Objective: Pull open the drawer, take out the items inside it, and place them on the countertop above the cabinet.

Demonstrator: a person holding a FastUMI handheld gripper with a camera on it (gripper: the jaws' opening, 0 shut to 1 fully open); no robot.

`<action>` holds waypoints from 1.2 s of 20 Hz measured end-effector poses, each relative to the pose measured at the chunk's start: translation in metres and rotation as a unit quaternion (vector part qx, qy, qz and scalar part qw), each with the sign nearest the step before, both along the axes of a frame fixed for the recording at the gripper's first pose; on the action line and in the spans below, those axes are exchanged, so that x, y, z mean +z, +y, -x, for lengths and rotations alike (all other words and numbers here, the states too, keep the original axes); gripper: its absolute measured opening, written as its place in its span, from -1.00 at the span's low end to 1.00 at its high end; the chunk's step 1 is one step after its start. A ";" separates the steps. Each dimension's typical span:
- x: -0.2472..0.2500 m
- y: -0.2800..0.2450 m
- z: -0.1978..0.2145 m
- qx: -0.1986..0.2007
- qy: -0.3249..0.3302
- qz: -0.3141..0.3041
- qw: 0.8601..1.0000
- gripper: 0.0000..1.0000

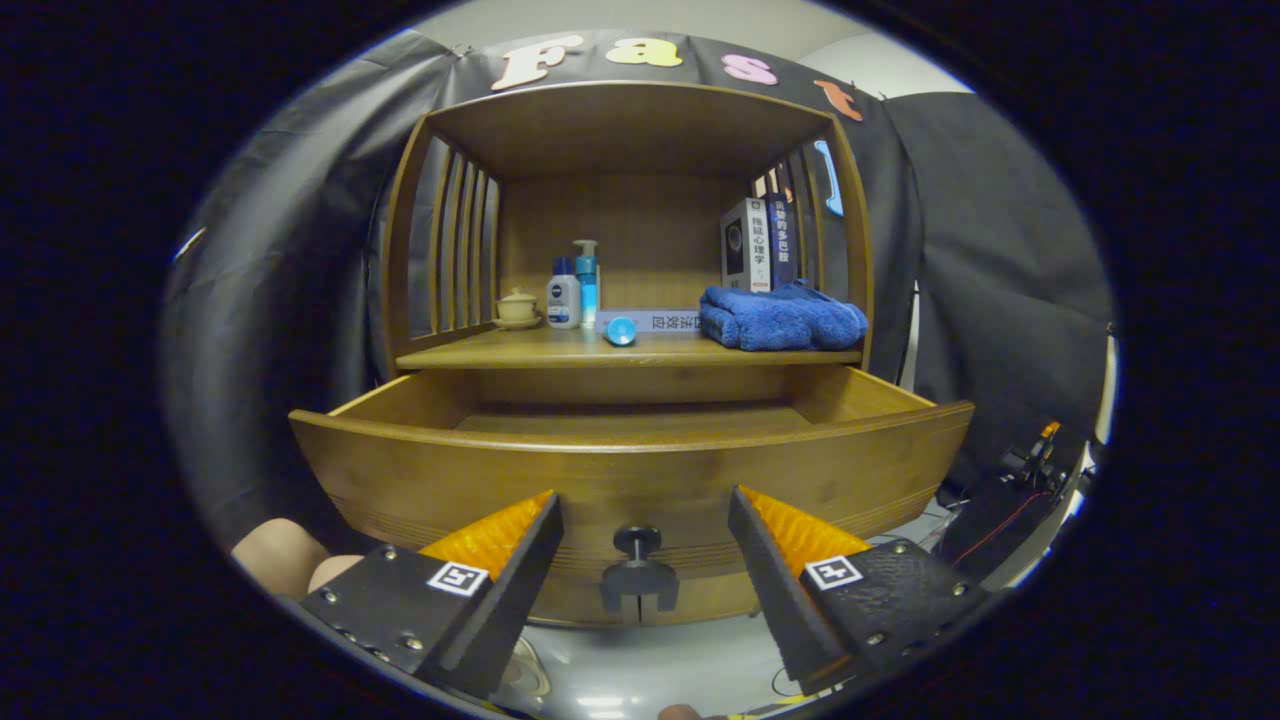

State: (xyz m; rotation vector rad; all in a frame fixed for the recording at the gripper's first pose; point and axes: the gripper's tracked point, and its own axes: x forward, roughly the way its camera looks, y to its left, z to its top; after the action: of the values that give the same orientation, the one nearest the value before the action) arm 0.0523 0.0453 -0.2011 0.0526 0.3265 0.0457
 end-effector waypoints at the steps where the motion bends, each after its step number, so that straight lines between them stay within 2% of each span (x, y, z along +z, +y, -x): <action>1: 0.000 -0.001 -0.002 -0.004 -0.001 0.001 1.000 0.99; 11: 0.000 0.001 -0.008 0.011 -0.005 0.013 1.000 0.96; 24: -0.001 0.006 -0.053 0.023 -0.005 0.021 0.999 0.95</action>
State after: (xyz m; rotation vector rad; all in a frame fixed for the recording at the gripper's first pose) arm 0.1058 0.0511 -0.2019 0.0032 0.3193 0.0856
